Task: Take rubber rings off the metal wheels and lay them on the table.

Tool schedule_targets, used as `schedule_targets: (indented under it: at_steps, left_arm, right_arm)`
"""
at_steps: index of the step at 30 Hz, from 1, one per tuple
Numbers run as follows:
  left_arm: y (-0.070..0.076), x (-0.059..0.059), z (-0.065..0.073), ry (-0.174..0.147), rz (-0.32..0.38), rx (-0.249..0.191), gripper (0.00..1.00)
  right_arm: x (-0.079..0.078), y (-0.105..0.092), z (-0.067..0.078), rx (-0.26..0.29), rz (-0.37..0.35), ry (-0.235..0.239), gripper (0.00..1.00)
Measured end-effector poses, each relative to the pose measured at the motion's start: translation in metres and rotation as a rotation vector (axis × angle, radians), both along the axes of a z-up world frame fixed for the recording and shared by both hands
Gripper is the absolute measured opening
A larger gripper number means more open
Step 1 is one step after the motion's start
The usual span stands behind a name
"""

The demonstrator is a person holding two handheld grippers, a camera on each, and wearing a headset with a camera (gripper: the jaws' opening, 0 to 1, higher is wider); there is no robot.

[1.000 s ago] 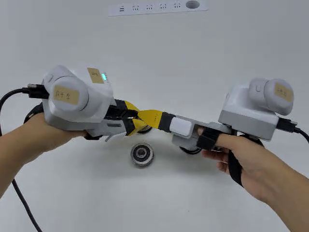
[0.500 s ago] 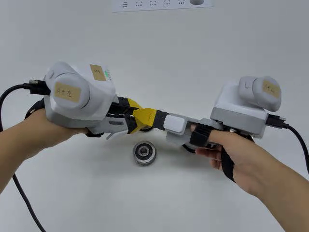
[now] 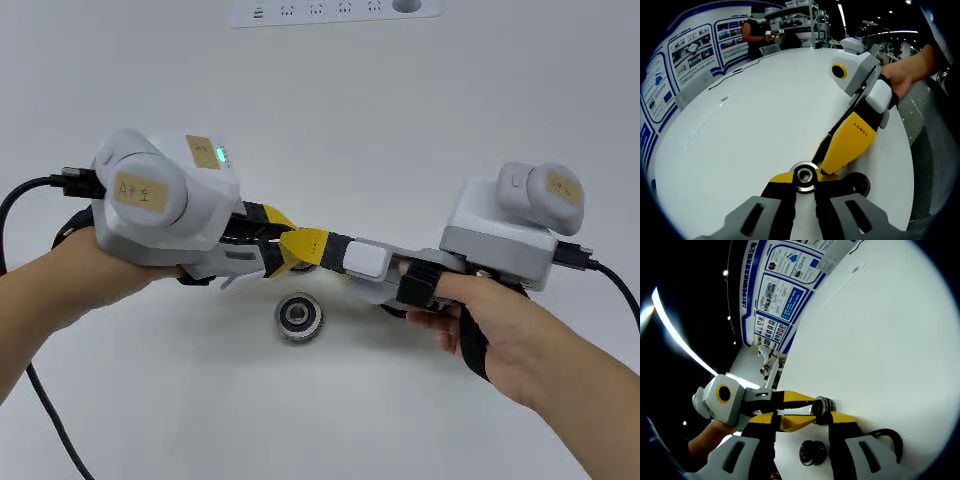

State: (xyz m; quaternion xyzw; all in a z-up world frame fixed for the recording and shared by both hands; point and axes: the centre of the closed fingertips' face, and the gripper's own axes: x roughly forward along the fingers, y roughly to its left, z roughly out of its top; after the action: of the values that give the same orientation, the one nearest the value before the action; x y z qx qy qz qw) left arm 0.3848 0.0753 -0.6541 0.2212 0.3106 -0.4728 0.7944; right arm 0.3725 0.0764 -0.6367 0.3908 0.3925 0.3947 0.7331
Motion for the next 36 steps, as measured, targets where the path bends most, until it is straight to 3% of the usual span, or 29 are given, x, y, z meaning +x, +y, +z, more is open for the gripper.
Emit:
schedule_targets:
  at_steps: [9, 12, 16, 19, 28, 33, 36]
  left_arm:
    - [0.0, -0.001, 0.0, -0.002, -0.004, 0.007, 0.13]
    - [0.0, -0.001, 0.0, -0.003, -0.005, 0.009, 0.13]
    - [0.0, -0.001, 0.0, -0.004, -0.003, 0.009, 0.13]
    - [0.0, -0.001, 0.0, -0.005, -0.004, 0.011, 0.13]
    - [0.0, -0.001, 0.0, -0.006, -0.004, 0.01, 0.13]
    - [0.001, 0.0, 0.0, -0.004, -0.003, 0.013, 0.13]
    - [0.0, -0.001, 0.0, -0.003, -0.004, 0.021, 0.13]
  right_arm:
    - [0.004, -0.003, -0.003, -0.019, -0.015, -0.003, 0.35]
    - [0.009, -0.008, -0.012, -0.046, -0.053, 0.031, 0.24]
    - [0.014, -0.01, -0.02, -0.086, -0.065, 0.032, 0.1]
    - [0.014, -0.011, -0.022, -0.098, -0.064, 0.028, 0.06]
    - [0.016, -0.013, -0.024, -0.128, -0.06, 0.016, 0.03]
    - [0.016, -0.013, -0.025, -0.137, -0.068, 0.039, 0.02]
    - [0.016, -0.011, -0.022, -0.157, -0.067, 0.022, 0.02]
